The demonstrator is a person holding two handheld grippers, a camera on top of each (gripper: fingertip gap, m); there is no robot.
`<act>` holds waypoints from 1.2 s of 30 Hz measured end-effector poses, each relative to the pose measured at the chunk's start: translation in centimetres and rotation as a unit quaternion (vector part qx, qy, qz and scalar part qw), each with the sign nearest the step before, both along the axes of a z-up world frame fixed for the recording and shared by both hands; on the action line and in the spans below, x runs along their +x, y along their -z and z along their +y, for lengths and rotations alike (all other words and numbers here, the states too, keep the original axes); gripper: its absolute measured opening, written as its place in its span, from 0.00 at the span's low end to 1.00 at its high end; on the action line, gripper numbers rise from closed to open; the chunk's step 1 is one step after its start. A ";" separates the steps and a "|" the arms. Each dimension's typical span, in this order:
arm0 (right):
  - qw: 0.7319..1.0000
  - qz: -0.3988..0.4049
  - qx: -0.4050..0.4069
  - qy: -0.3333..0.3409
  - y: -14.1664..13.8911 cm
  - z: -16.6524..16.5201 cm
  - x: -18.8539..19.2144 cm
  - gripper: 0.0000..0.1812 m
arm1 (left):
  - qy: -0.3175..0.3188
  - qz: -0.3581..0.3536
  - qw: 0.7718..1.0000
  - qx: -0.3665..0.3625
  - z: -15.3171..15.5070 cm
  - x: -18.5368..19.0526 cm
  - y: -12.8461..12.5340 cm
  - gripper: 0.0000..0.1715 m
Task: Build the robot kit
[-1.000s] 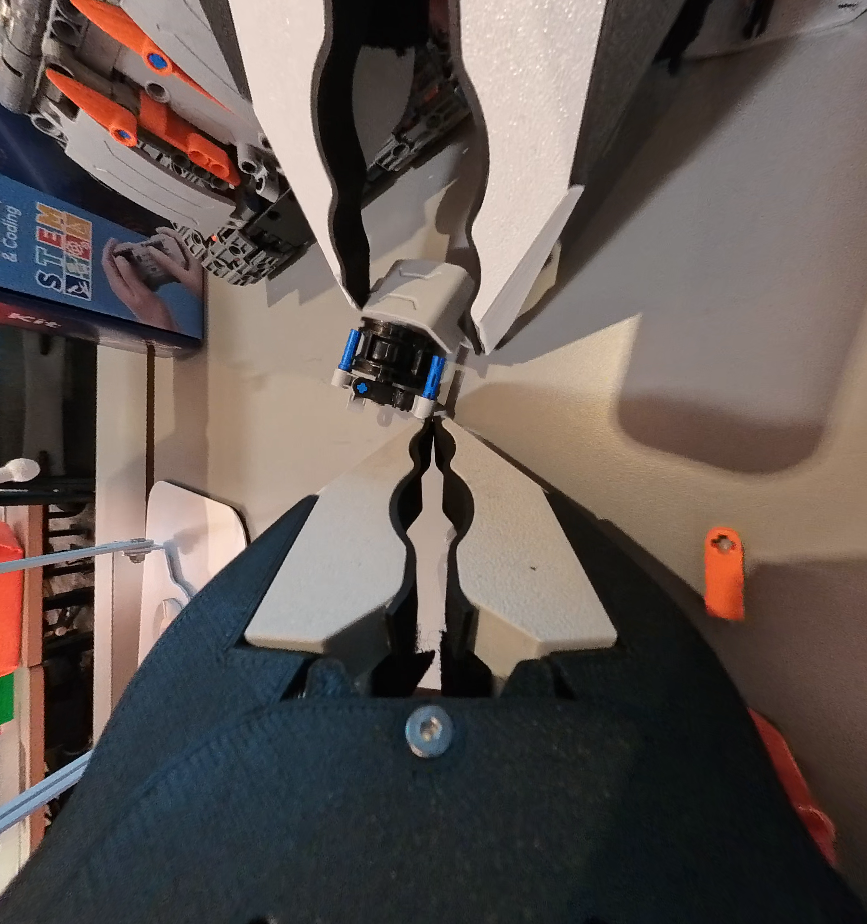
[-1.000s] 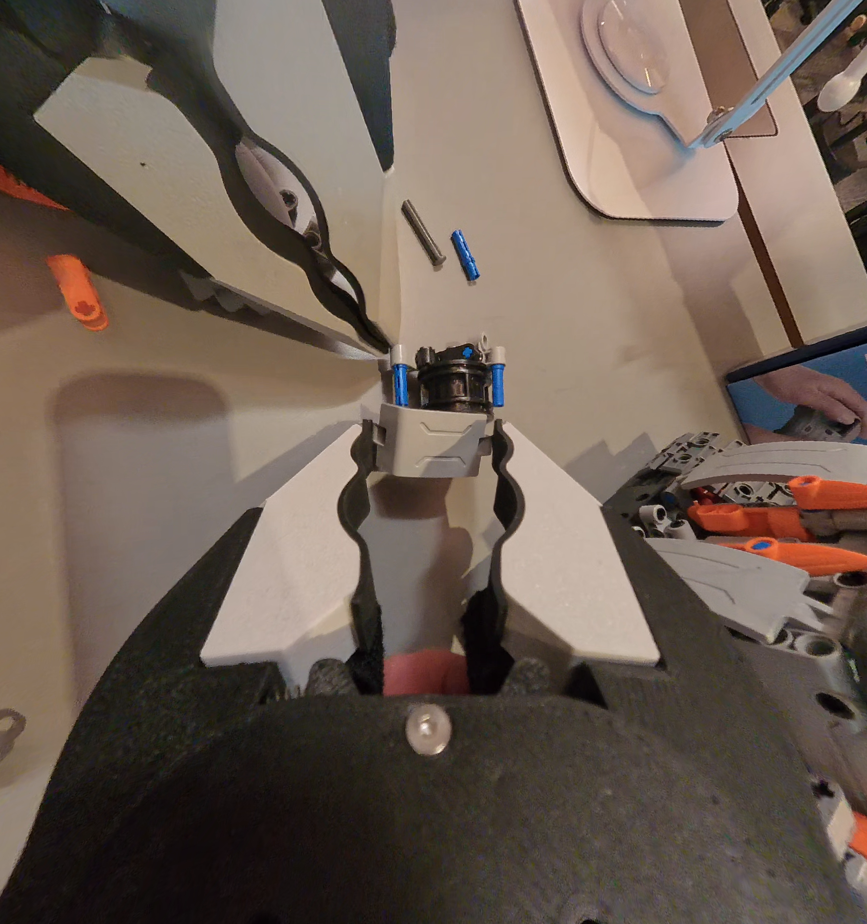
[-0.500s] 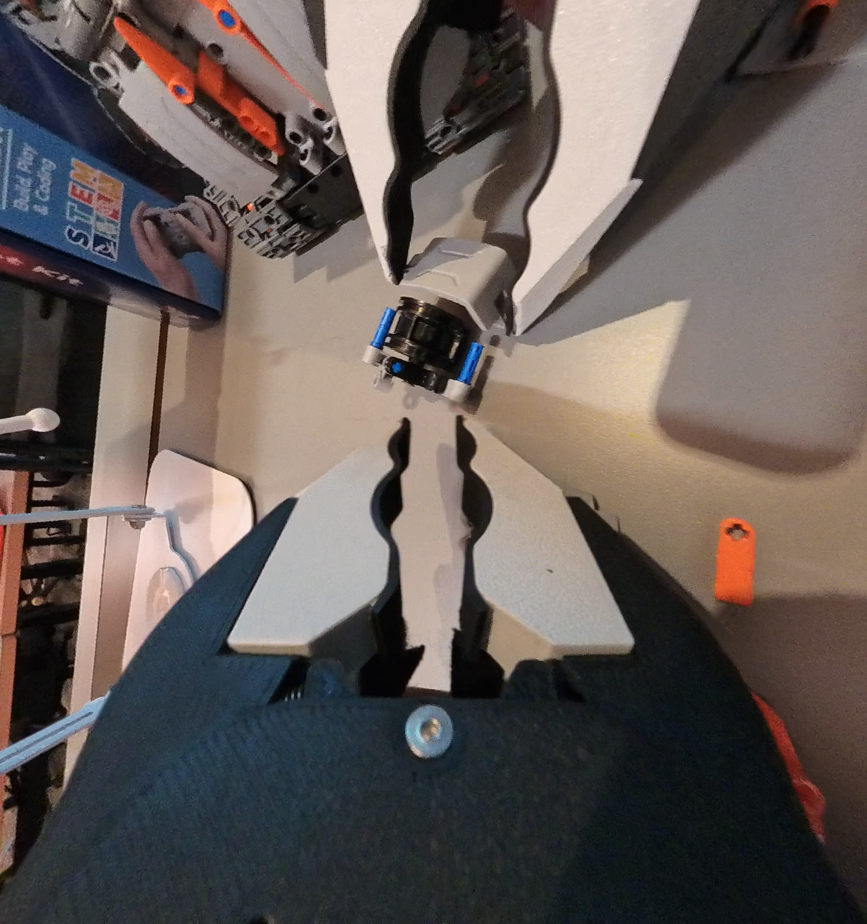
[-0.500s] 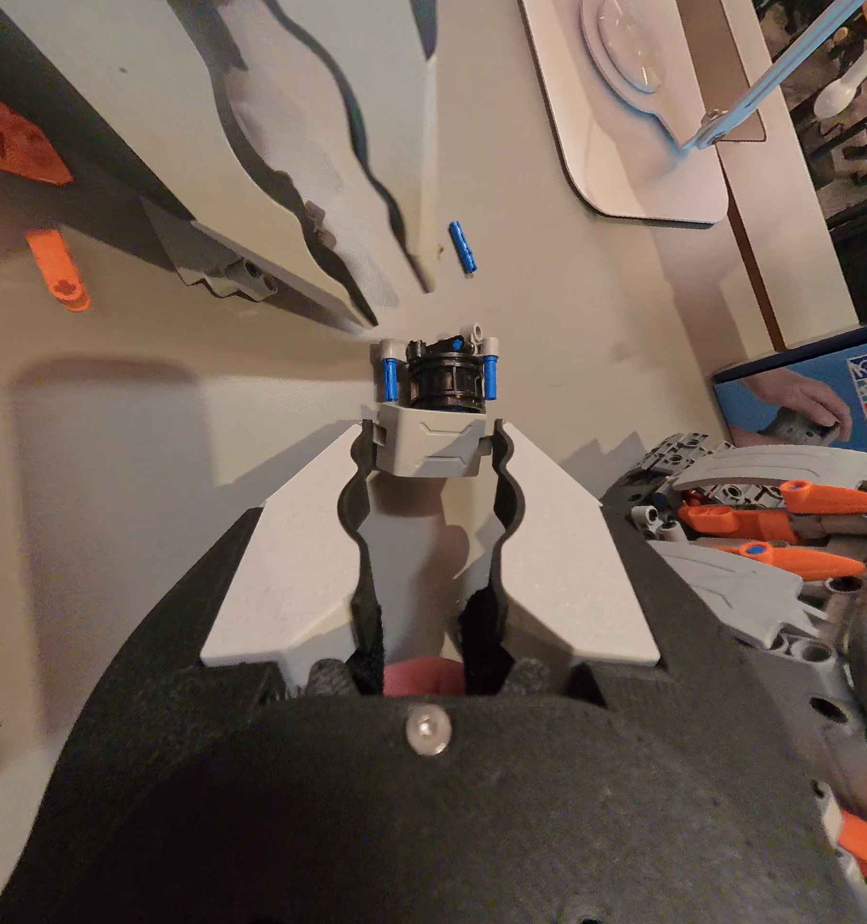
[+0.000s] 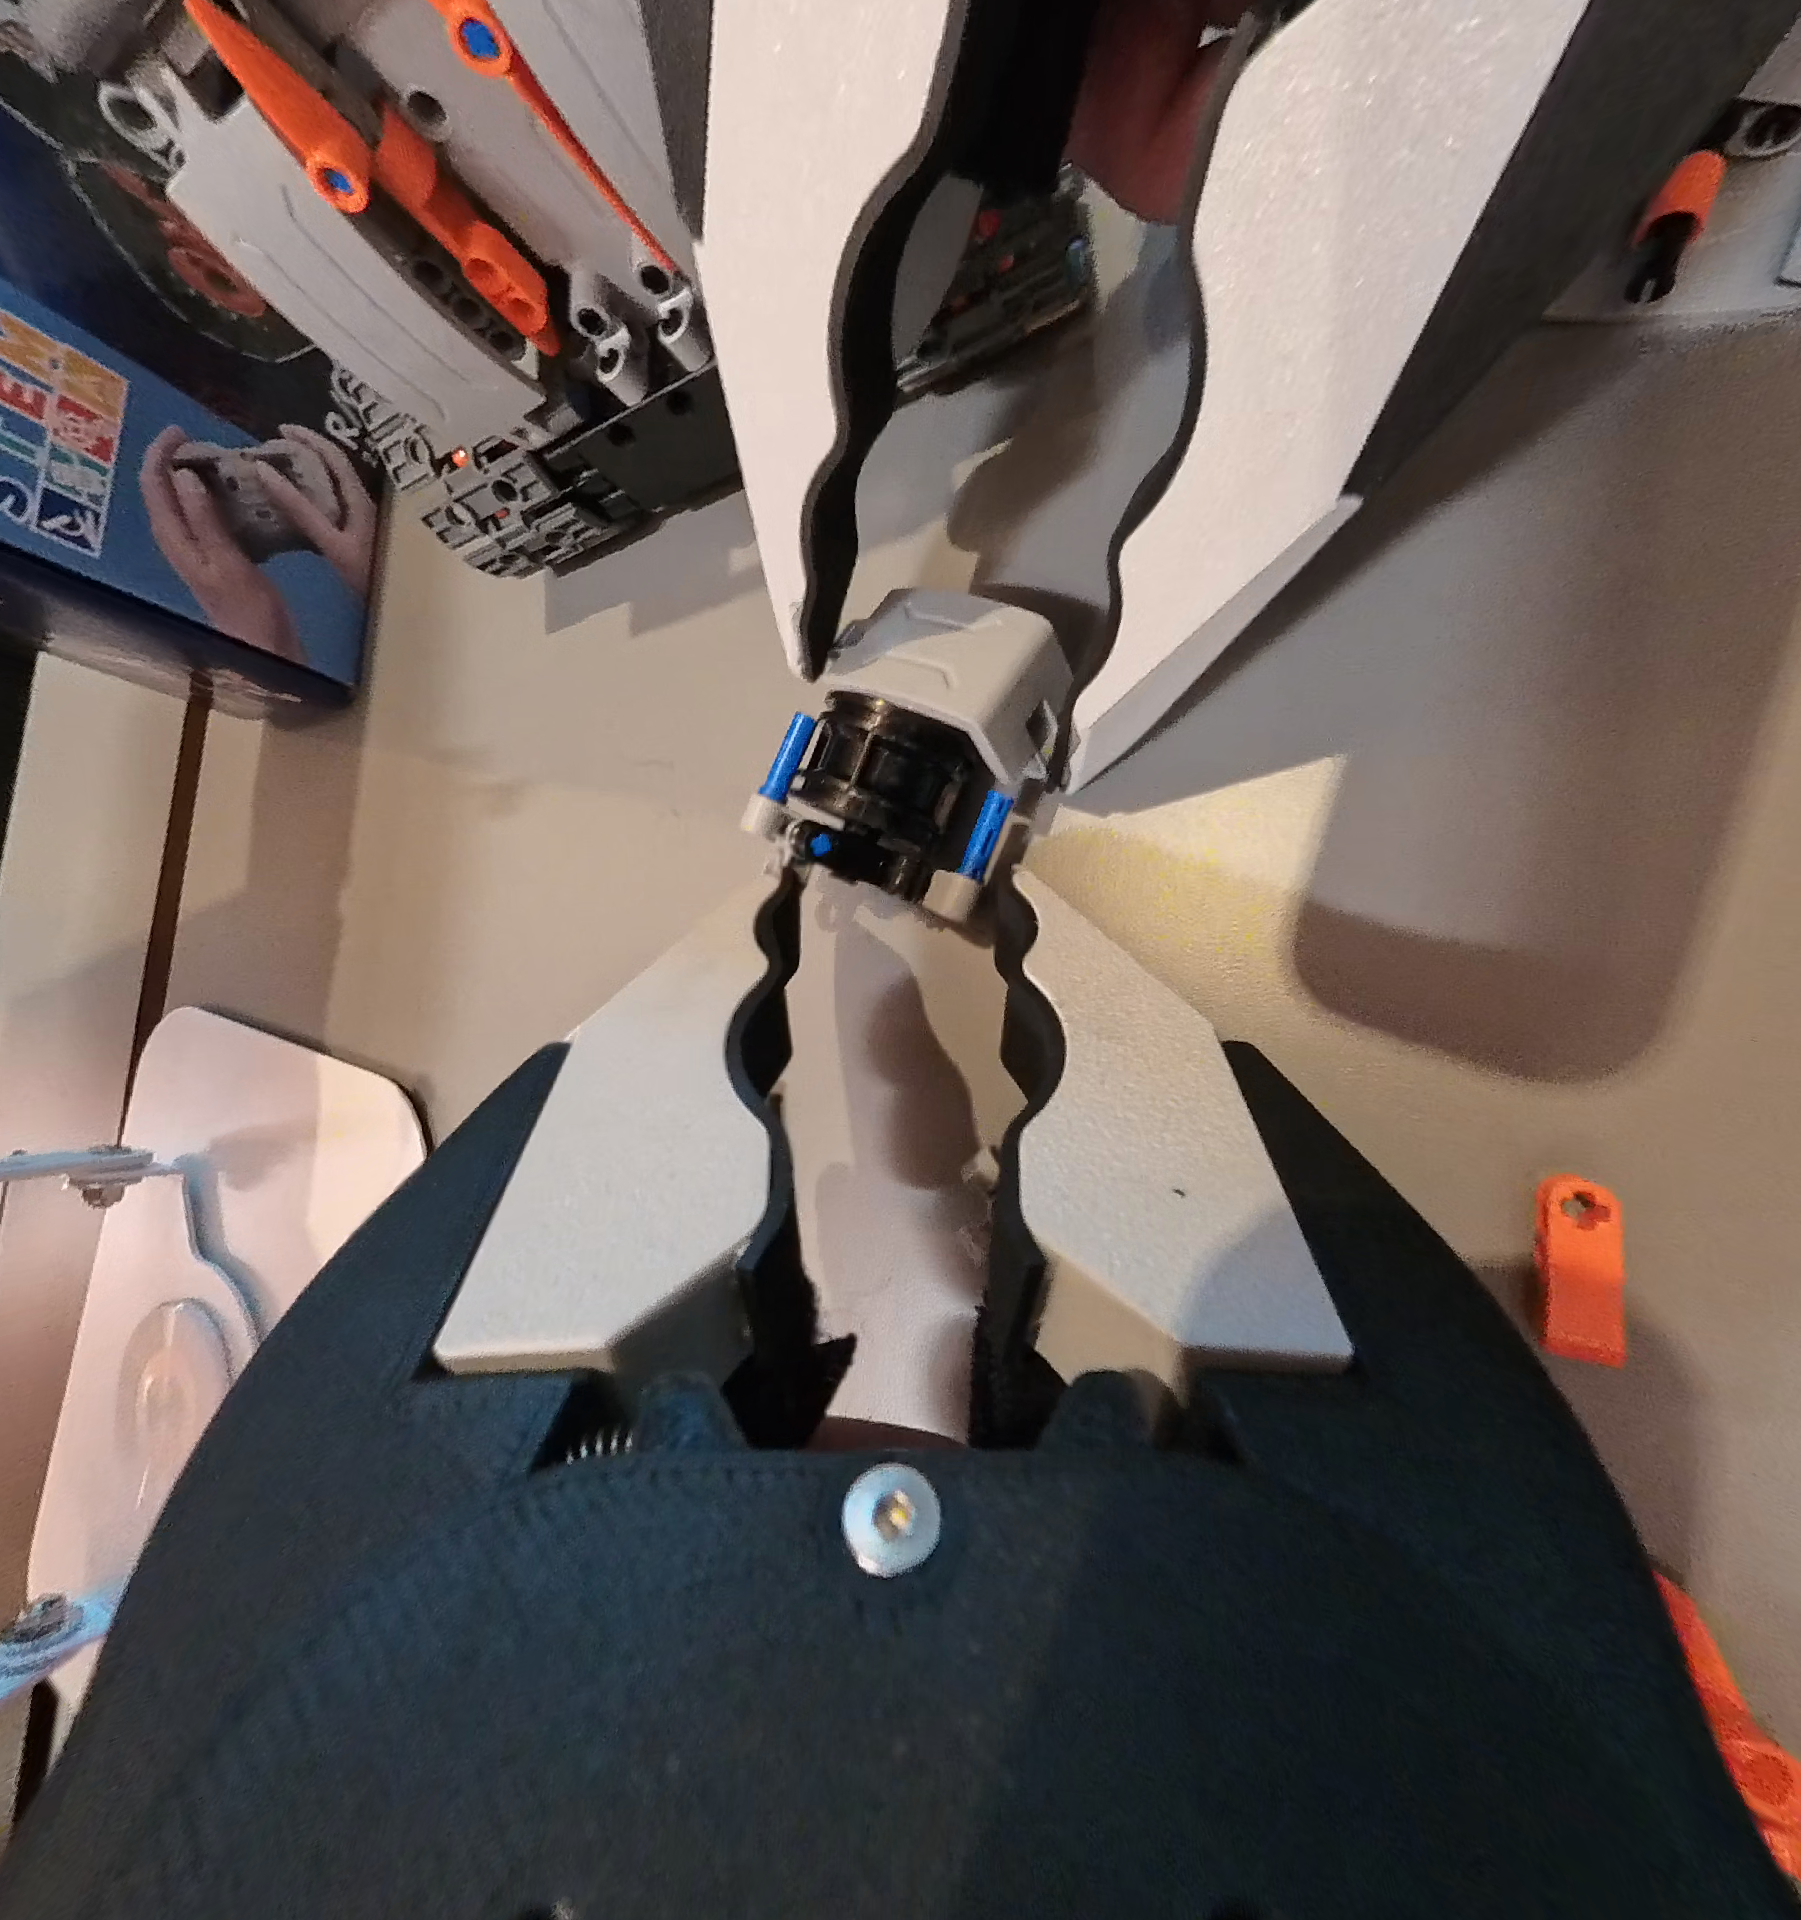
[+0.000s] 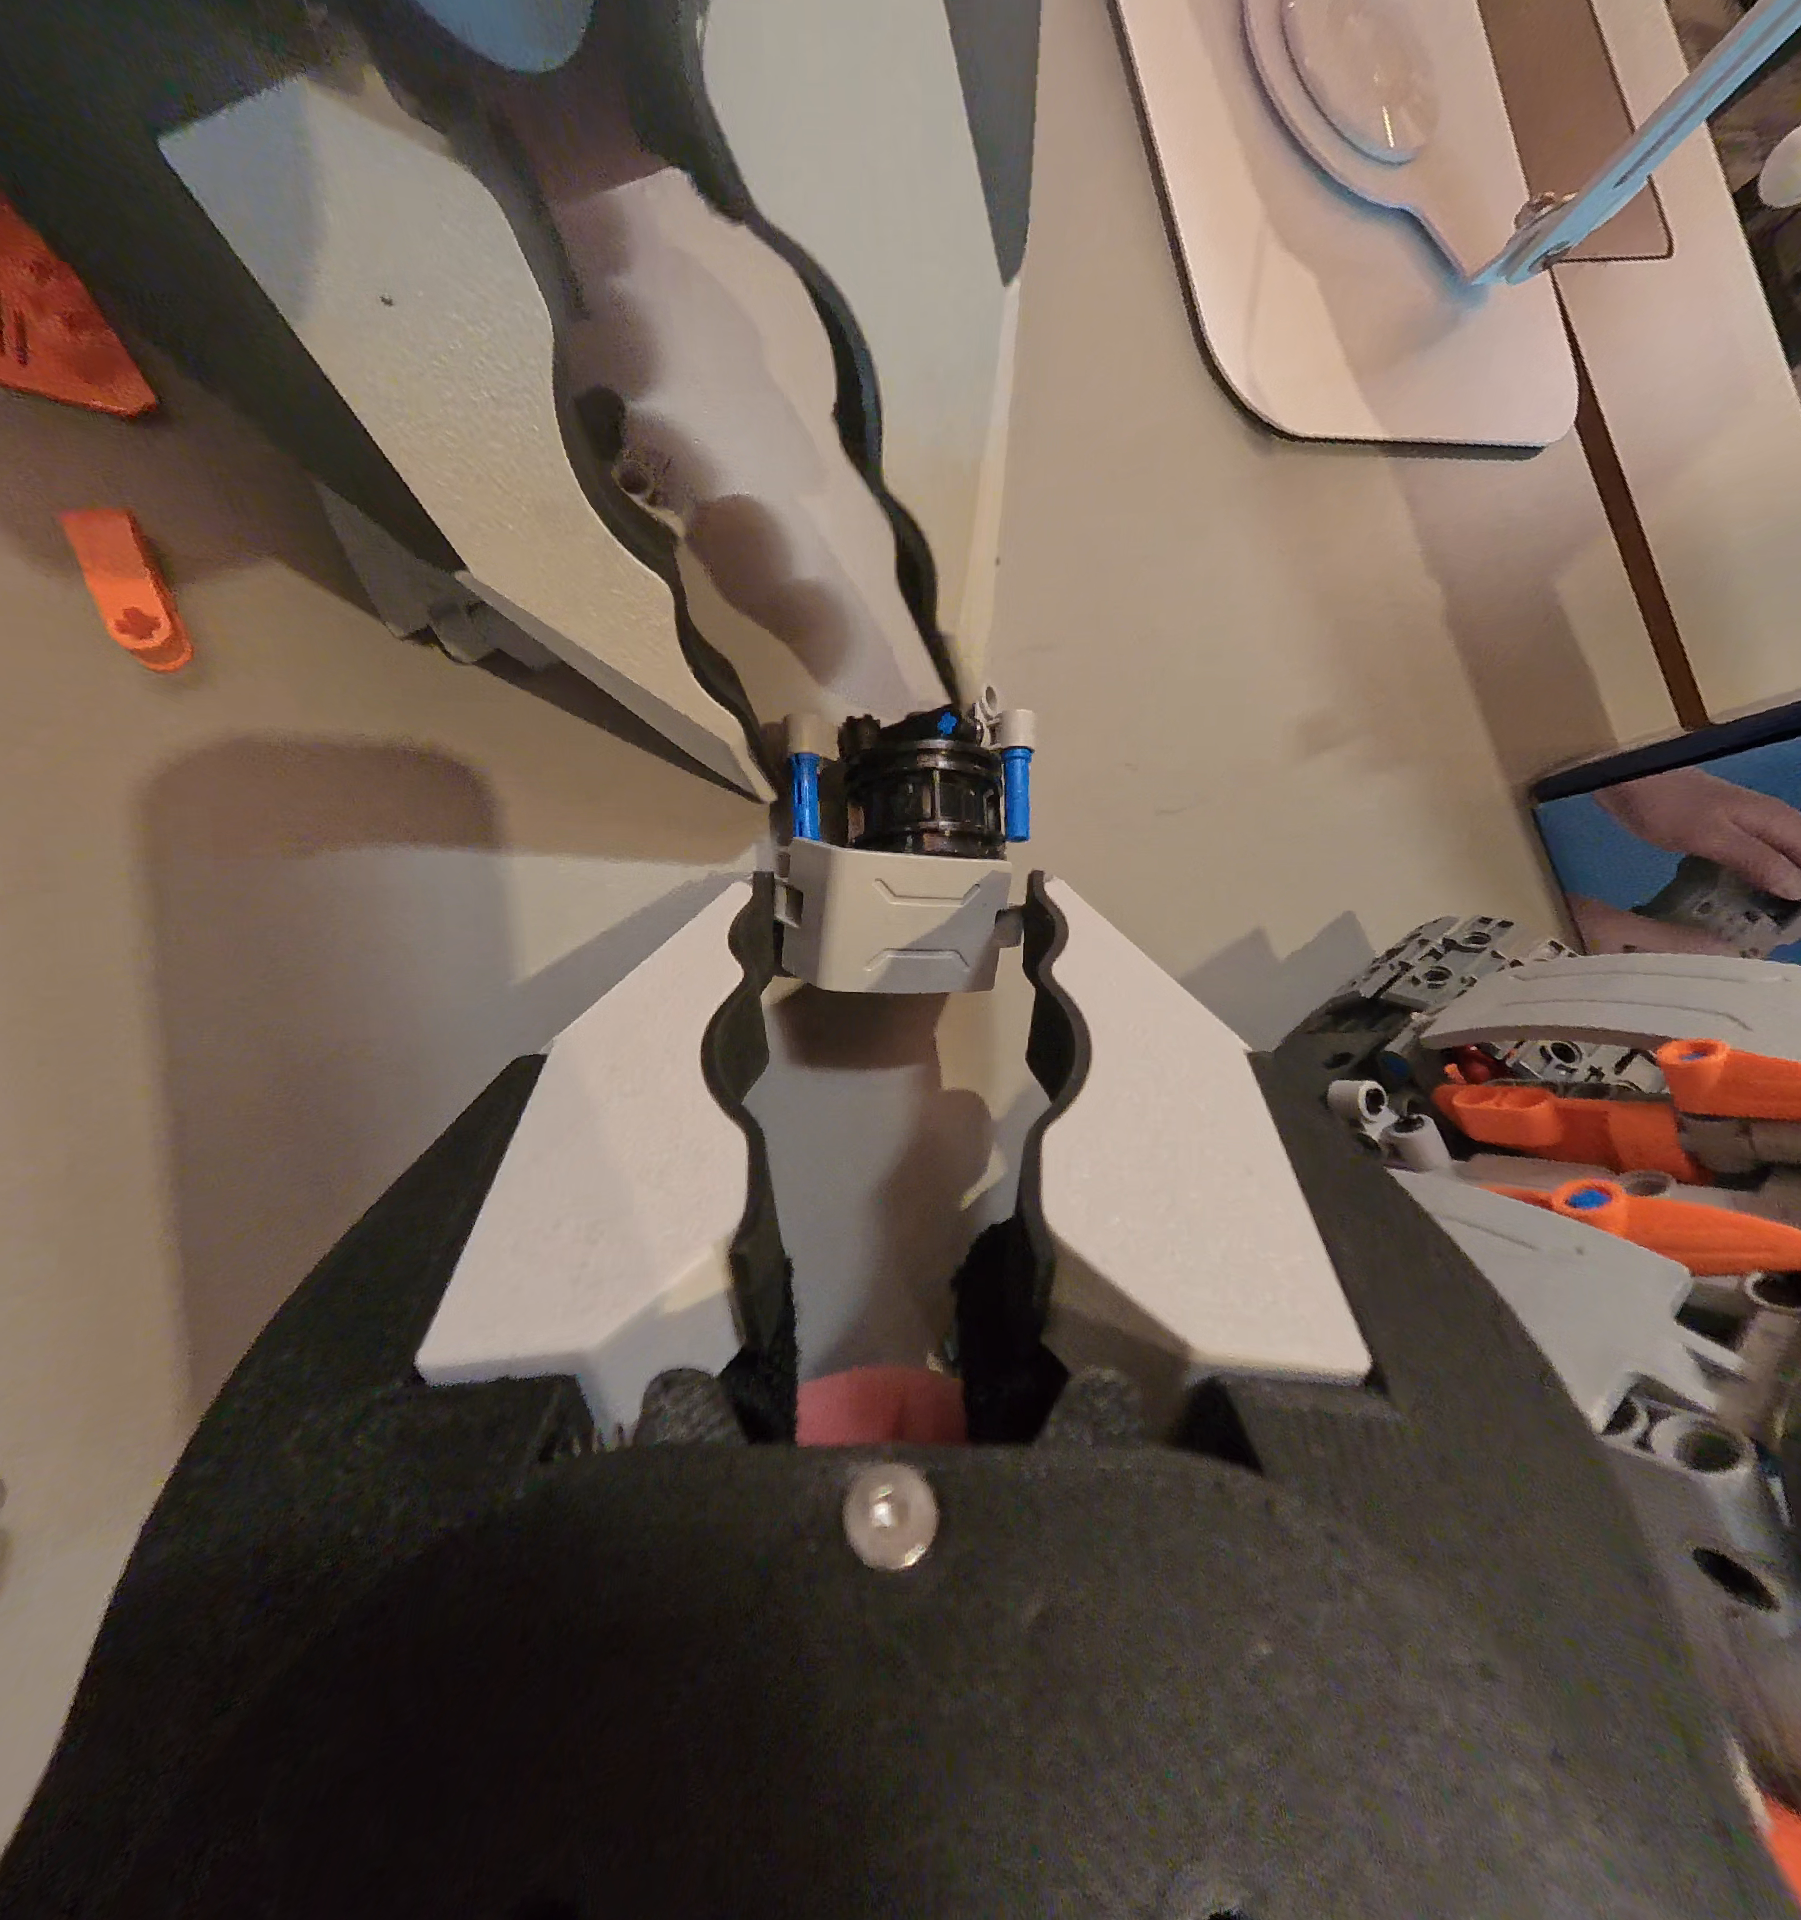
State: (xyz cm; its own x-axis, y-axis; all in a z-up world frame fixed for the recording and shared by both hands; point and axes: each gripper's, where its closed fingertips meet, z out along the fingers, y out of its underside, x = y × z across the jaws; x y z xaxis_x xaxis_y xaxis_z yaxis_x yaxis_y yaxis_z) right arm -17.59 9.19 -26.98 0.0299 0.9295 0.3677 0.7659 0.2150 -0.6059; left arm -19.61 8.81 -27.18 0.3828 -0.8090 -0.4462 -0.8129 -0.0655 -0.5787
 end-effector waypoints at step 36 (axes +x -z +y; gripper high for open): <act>0.998 -0.027 -0.026 -0.050 0.1 -2.8 2.4 0.25 | 0.038 0.063 0.997 -0.026 -4.4 0.8 -0.3 0.26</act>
State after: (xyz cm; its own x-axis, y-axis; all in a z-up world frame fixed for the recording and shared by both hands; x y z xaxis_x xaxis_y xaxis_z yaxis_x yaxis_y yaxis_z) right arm -15.24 6.42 -27.07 -0.0827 0.9447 0.3172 0.7742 0.2613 -0.5764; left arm -18.79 4.41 -26.87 0.2629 -0.8568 -0.4436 -0.8827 -0.0281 -0.4690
